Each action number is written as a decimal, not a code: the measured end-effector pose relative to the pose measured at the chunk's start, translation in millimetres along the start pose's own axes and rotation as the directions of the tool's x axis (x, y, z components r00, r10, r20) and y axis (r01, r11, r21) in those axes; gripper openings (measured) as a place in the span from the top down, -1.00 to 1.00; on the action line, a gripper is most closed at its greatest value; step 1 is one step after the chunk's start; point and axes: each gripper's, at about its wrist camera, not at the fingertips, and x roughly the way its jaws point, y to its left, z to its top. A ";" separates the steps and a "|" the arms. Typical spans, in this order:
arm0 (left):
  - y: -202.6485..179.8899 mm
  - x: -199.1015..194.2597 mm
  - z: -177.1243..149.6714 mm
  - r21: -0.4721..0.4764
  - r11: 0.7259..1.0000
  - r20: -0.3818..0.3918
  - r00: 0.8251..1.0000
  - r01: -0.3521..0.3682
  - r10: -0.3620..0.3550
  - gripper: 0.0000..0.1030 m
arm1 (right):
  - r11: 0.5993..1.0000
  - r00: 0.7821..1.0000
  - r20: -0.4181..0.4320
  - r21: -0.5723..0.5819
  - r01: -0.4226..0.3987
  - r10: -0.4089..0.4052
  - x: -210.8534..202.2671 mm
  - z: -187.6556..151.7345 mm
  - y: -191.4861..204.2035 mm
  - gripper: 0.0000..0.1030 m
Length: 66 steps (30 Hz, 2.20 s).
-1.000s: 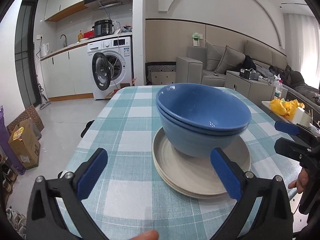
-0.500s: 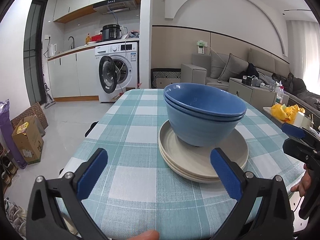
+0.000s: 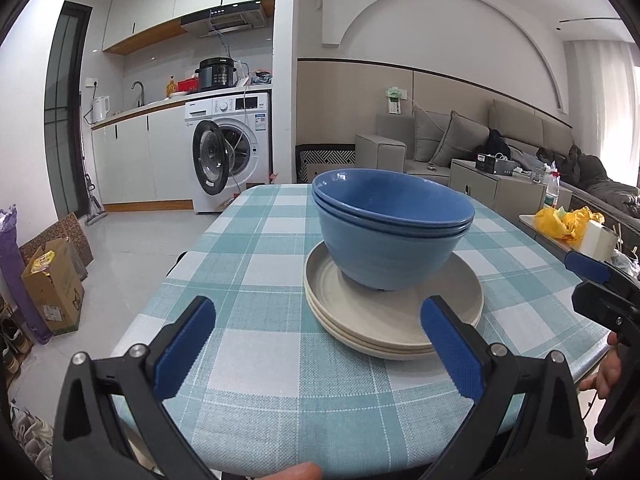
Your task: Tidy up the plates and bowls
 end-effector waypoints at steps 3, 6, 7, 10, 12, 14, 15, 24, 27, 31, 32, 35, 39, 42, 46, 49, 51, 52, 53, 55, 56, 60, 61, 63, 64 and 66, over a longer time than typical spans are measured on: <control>0.1 -0.3 -2.9 -0.007 1.000 0.000 1.000 0.000 0.000 -1.00 | 1.000 1.000 -0.002 0.003 0.000 0.000 -2.4 -1.2 -2.3 -0.99; 0.5 -0.1 -5.4 -0.011 1.000 -0.002 1.000 -0.001 0.001 -1.00 | 1.000 1.000 0.005 0.015 0.000 0.000 -5.9 -1.2 -5.0 -0.99; 0.8 -0.1 -5.8 -0.012 1.000 -0.002 1.000 0.001 -0.001 -1.00 | 1.000 1.000 0.008 0.017 0.001 -0.001 -6.9 -1.3 -5.6 -0.99; 1.2 -0.4 -6.5 -0.016 1.000 -0.006 1.000 0.011 -0.011 -1.00 | 1.000 1.000 0.009 0.023 0.003 -0.004 -7.2 -1.1 -6.0 -0.99; 0.9 -1.2 -7.1 -0.014 1.000 -0.004 1.000 0.010 -0.010 -1.00 | 1.000 1.000 0.010 0.014 0.004 -0.004 -7.3 -0.9 -3.9 -0.99; 0.7 -0.9 -6.9 -0.011 1.000 -0.004 1.000 0.009 -0.009 -1.00 | 1.000 1.000 0.009 0.007 -0.001 0.001 -6.9 -0.9 -1.8 -0.99; 0.8 -1.2 -6.7 -0.013 1.000 -0.003 1.000 0.009 -0.009 -1.00 | 1.000 1.000 0.008 0.005 -0.003 0.003 -7.0 -1.1 -0.9 -0.99; 1.5 -1.3 -7.1 -0.014 1.000 -0.001 1.000 0.011 -0.011 -1.00 | 1.000 1.000 0.002 -0.006 -0.009 0.009 -5.0 -1.8 2.5 -0.99; 1.5 -1.2 -7.5 -0.014 1.000 -0.002 1.000 0.008 -0.008 -1.00 | 1.000 1.000 0.001 -0.002 -0.009 0.009 -4.6 -1.8 2.4 -0.99; 1.5 -1.3 -7.5 -0.013 1.000 0.000 1.000 0.009 -0.009 -1.00 | 1.000 1.000 0.002 -0.001 -0.009 0.009 -4.8 -1.8 2.7 -0.99; 1.3 -1.2 -7.6 -0.011 1.000 0.000 1.000 0.008 -0.008 -1.00 | 1.000 1.000 0.002 -0.003 -0.010 0.010 -5.0 -1.8 2.5 -0.99; 0.5 -1.1 -8.0 -0.008 1.000 -0.001 1.000 0.006 -0.006 -1.00 | 1.000 1.000 0.002 -0.005 -0.009 0.009 -4.8 -1.9 2.4 -0.99; 0.4 -0.9 -7.9 -0.007 1.000 0.000 1.000 0.005 -0.005 -1.00 | 1.000 1.000 0.002 -0.004 -0.011 0.011 -3.8 -2.4 2.5 -0.99; 0.4 -0.9 -8.0 -0.008 1.000 -0.001 1.000 0.006 -0.006 -1.00 | 1.000 1.000 -0.001 -0.005 -0.009 0.009 -3.2 -3.0 2.4 -0.99; 0.5 -0.8 -8.0 -0.007 1.000 -0.001 1.000 0.005 -0.005 -1.00 | 1.000 1.000 -0.001 -0.002 -0.012 0.012 -3.7 -3.6 2.6 -0.99; 0.5 -0.8 -8.0 -0.008 1.000 -0.001 1.000 0.006 -0.006 -1.00 | 1.000 1.000 -0.001 -0.003 -0.011 0.011 -3.6 -3.6 2.6 -0.99; 0.6 -0.9 -8.0 -0.007 1.000 -0.001 1.000 0.006 -0.006 -1.00 | 1.000 1.000 -0.001 -0.002 -0.011 0.011 -3.3 -3.9 2.4 -0.99; 0.6 -0.8 -8.0 -0.008 1.000 -0.001 1.000 0.007 -0.007 -1.00 | 1.000 1.000 0.000 -0.002 -0.011 0.011 -3.7 -3.6 2.6 -0.99; 0.6 -0.9 -8.0 -0.008 1.000 -0.001 1.000 0.006 -0.006 -1.00 | 1.000 1.000 0.001 -0.003 -0.011 0.011 -3.6 -3.8 2.6 -0.99; 0.6 -0.9 -8.0 -0.008 1.000 0.000 1.000 0.007 -0.007 -1.00 | 1.000 1.000 0.000 -0.004 -0.011 0.011 -3.1 -3.9 2.6 -0.99; 0.5 -0.8 -8.0 -0.007 1.000 -0.001 1.000 0.007 -0.007 -1.00 | 1.000 1.000 0.000 -0.004 -0.011 0.011 -3.1 -3.8 2.8 -0.99; 0.5 -0.7 -8.0 -0.007 1.000 -0.001 1.000 0.005 -0.005 -1.00 | 1.000 1.000 0.000 -0.004 -0.011 0.011 -3.3 -3.8 2.9 -0.99; 0.6 -0.9 -8.0 -0.007 1.000 0.000 1.000 0.006 -0.006 -1.00 | 1.000 1.000 0.000 -0.004 -0.011 0.011 -3.2 -3.8 2.9 -0.99; 0.6 -0.8 -8.1 -0.008 1.000 -0.001 1.000 0.006 -0.006 -1.00 | 1.000 1.000 0.000 -0.003 -0.011 0.011 -3.3 -3.9 2.9 -0.99; 0.7 -0.7 -8.2 -0.008 1.000 0.000 1.000 0.006 -0.006 -1.00 | 1.000 1.000 0.001 -0.004 -0.011 0.011 -3.3 -3.8 3.0 -0.99; 0.6 -0.8 -8.1 -0.009 1.000 -0.001 1.000 0.006 -0.006 -1.00 | 1.000 1.000 0.000 -0.004 -0.012 0.012 -3.3 -3.9 2.9 -0.99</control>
